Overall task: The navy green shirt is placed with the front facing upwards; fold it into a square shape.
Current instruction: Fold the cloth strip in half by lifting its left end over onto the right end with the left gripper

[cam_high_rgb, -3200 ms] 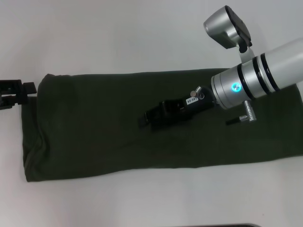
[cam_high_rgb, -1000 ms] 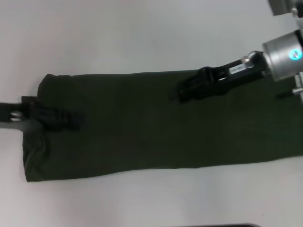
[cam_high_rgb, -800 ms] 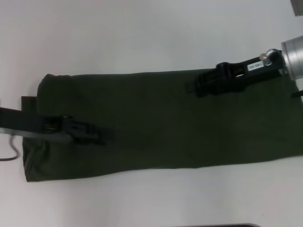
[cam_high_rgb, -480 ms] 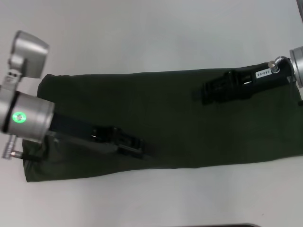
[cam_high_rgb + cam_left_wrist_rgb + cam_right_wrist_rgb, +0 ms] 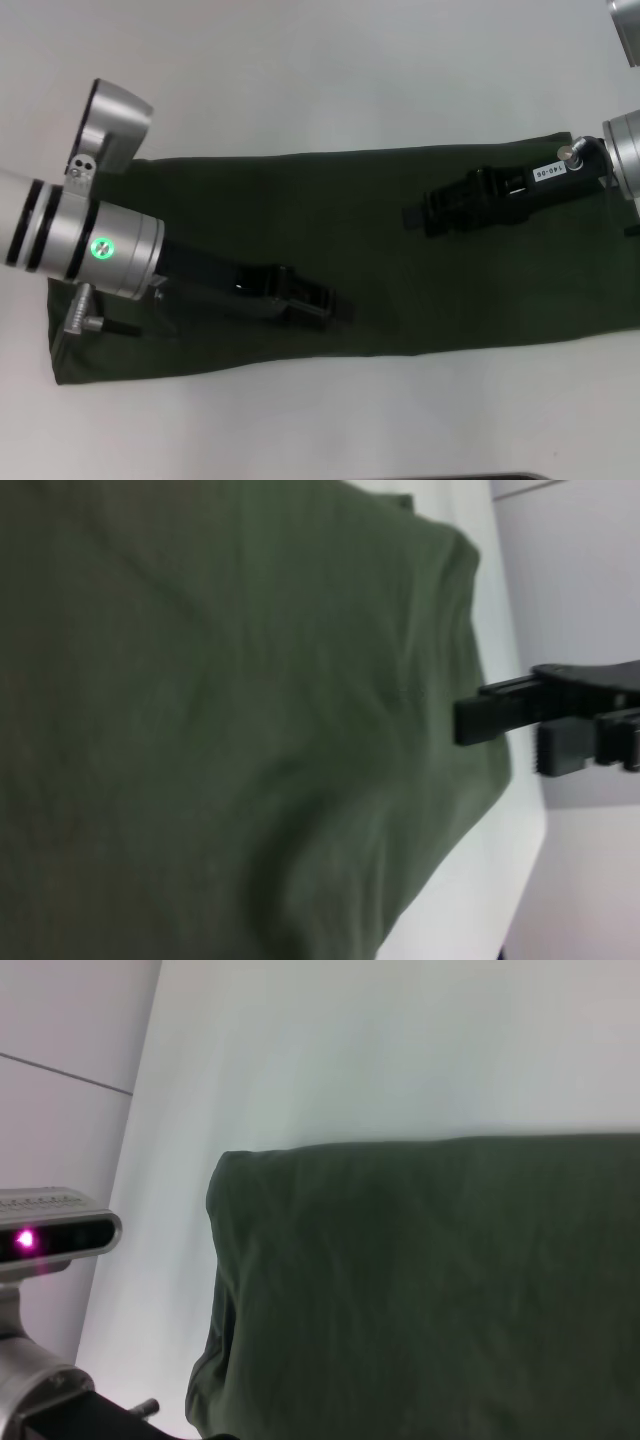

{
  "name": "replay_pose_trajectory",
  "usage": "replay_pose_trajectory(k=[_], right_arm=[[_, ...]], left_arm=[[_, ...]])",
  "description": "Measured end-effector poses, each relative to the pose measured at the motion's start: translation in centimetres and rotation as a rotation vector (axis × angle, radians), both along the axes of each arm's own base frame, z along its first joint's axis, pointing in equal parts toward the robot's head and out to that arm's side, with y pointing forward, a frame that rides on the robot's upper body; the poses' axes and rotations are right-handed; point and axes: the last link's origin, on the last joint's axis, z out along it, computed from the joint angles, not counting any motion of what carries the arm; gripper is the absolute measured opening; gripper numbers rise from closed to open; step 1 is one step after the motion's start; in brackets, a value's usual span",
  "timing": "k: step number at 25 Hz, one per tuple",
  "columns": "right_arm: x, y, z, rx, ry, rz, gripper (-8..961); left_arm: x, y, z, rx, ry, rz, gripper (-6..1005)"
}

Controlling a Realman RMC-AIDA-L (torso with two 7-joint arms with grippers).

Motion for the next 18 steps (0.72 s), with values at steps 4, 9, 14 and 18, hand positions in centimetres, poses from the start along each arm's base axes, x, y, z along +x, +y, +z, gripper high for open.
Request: replay_pose_trajectory(k=[4,9,14,18], right_arm=[[-0.1,0.0,0.0,-0.002,0.001,0.002,527],[-0.1,0.0,-0.1,-0.003,0.003,0.001,527],[-0.1,-0.1,-0.1,-0.003,0.004,-0.003,527],[-0.1,-0.1,-0.2,-0.004,0.006,-0.003,527]], left_arm=[[0.1,0.0,-0.6,-0.025,0.039,-0.032,487],[0.2,0.0,-0.8,-0.035,0.067,-0.045,487],[-0.4,0.3,-0.9,-0.012,0.102,-0.028,487],[-0.9,0.7,-0.8,0.01,0.129,-0.011,487]])
